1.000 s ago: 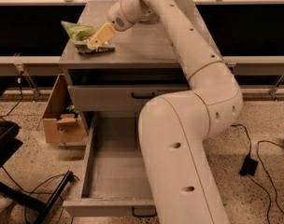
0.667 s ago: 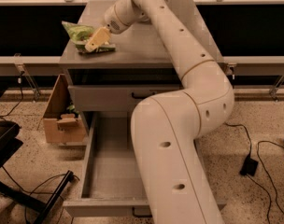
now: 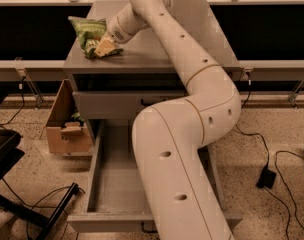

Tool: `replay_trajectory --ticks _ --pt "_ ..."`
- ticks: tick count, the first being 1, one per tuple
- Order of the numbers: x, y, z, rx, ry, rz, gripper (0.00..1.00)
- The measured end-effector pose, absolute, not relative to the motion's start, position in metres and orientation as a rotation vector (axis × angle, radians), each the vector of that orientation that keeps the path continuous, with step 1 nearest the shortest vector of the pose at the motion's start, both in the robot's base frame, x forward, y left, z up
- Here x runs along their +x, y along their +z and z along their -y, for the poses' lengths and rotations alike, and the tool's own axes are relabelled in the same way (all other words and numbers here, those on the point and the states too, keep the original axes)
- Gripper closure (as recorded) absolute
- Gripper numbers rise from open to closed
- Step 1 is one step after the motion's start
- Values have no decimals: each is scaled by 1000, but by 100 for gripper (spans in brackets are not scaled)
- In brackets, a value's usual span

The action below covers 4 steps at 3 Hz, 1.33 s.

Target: Place green jalapeno chip bag into middle drawer

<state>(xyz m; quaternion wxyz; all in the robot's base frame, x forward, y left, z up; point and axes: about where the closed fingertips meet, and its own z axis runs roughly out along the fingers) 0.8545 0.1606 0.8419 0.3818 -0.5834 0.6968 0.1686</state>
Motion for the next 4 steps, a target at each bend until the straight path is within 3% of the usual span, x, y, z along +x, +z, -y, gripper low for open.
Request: replay_trajectory --ticks 1,2,4 --pt "854 842 -161 -1489 430 -1778 96" --pt "850 848 -161 -1511 440 -1749 100" --pt "812 918 -66 -1484 411 -1726 100"
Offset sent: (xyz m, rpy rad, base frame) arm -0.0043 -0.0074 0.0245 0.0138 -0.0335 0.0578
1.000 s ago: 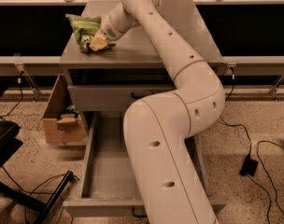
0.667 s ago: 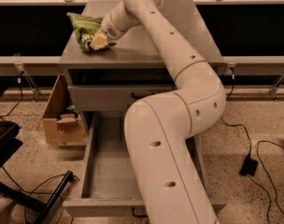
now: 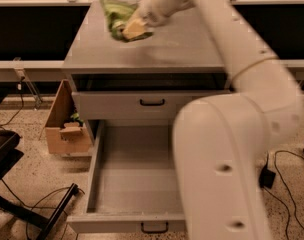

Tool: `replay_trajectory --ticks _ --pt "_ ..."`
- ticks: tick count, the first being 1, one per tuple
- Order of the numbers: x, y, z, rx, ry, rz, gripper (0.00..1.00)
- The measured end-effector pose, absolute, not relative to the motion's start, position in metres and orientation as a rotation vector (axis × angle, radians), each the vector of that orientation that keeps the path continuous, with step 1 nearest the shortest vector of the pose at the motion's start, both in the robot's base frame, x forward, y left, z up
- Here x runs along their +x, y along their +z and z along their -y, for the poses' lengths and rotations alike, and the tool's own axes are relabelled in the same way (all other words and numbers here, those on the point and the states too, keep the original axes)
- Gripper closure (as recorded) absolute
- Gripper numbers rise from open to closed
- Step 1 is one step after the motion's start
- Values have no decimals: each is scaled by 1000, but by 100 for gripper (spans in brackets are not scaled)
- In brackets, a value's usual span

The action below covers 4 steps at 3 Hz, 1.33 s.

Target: Place green jalapeno chip bag into middle drawer

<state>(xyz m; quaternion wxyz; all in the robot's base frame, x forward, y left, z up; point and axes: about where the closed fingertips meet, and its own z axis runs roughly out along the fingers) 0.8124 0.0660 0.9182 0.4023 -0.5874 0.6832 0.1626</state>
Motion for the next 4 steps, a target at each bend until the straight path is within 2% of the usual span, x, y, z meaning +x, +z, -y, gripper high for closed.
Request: replay_trajectory --ticks 1,2,4 --pt "752 956 3 -1481 391 -1783 100" --pt "686 951 39 -1560 425 -1818 100" --pt "569 831 59 -1673 826 -1856 100"
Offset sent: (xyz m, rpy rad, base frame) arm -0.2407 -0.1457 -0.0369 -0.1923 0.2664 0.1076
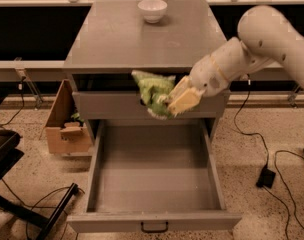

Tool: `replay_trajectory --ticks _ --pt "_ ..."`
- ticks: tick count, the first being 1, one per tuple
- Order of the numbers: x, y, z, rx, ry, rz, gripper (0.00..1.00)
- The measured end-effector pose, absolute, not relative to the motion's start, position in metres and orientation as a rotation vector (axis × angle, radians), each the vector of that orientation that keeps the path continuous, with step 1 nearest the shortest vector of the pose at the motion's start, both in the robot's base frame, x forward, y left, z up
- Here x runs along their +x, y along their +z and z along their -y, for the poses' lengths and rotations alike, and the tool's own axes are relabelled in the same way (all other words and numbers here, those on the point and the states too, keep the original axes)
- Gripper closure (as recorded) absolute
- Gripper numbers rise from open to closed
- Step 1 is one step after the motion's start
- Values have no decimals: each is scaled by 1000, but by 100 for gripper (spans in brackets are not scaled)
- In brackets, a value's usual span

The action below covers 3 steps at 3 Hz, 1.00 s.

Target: Place green jalapeno chip bag into middle drawer

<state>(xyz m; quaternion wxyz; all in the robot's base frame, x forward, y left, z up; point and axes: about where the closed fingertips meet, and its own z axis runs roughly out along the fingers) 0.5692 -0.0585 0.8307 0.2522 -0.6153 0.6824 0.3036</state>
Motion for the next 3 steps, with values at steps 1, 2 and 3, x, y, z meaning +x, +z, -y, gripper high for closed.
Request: replay_trajectory --ticks 1,2,3 --pt "530 773 64 -1696 914 -1926 100" --pt "529 769 55 -1705 916 -1925 100" --pt "521 727 14 -1747 962 -1893 100"
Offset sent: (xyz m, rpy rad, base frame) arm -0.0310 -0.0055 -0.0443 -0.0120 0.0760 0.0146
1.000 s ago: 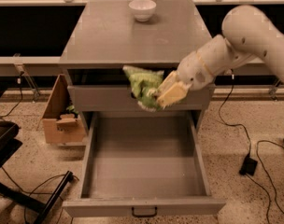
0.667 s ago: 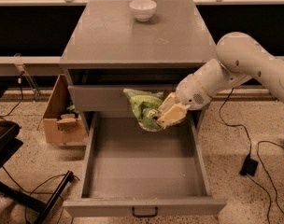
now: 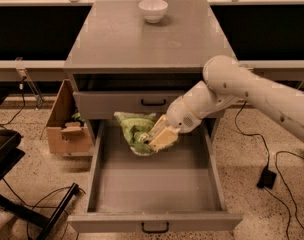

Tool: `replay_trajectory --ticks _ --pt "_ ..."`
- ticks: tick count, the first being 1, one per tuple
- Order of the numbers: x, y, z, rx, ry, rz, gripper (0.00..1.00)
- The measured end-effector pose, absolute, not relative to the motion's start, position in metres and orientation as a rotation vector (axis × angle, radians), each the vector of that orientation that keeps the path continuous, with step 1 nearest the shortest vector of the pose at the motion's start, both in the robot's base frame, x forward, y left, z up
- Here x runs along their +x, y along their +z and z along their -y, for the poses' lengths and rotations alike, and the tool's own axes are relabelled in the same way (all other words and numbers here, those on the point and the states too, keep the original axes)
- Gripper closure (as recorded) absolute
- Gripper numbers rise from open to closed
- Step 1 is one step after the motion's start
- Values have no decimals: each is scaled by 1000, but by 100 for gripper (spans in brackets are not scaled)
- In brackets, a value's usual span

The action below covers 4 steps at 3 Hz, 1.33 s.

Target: Place green jalapeno chip bag into middle drawer

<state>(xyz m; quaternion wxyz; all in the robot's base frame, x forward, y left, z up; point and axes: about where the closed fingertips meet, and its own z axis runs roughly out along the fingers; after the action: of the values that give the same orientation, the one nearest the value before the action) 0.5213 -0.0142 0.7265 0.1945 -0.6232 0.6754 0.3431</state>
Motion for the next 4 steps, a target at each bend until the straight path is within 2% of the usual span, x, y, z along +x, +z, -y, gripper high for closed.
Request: replay_trajectory --ticks 2,3,4 --pt "537 574 -66 -1773 1066 -2055 100" --pt "556 518 -76 -1728 1052 -2202 100" --pt "565 480 -50 -1594 982 -2377 100"
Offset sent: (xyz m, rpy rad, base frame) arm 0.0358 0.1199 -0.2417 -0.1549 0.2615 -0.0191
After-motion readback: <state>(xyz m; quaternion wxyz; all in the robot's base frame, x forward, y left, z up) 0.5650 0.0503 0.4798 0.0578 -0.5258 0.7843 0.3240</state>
